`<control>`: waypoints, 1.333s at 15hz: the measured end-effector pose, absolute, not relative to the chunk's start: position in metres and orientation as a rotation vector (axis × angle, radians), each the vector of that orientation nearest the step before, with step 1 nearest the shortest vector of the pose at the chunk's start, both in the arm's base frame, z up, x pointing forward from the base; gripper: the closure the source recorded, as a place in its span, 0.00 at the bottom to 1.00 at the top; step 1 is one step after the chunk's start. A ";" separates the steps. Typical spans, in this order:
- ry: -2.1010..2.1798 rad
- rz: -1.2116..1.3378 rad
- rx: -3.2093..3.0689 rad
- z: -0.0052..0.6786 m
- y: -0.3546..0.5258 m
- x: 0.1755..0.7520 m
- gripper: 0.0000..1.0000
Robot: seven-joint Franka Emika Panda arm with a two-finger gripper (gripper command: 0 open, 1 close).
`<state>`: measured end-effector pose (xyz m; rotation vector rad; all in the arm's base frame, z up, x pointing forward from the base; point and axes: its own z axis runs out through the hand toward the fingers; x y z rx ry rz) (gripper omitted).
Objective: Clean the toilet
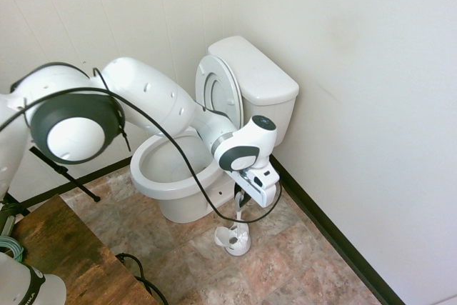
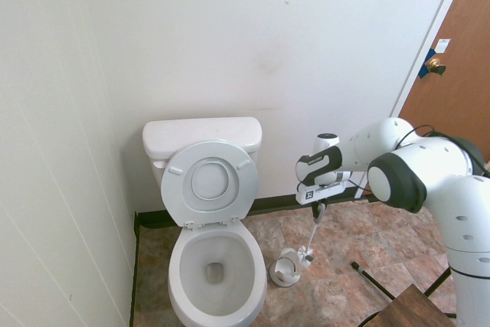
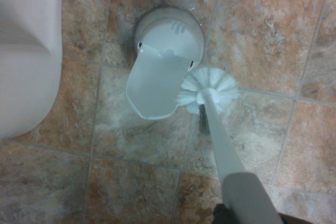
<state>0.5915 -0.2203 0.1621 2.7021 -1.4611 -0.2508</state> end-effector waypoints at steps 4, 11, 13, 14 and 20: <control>-1.495 -0.170 2.753 0.240 -0.199 0.561 1.00; -1.524 0.046 2.881 0.360 -0.124 0.542 1.00; -1.495 0.079 2.917 0.379 -0.090 0.542 1.00; -1.474 0.089 2.936 0.385 -0.070 0.541 1.00; -1.359 0.133 3.006 0.369 0.041 0.550 1.00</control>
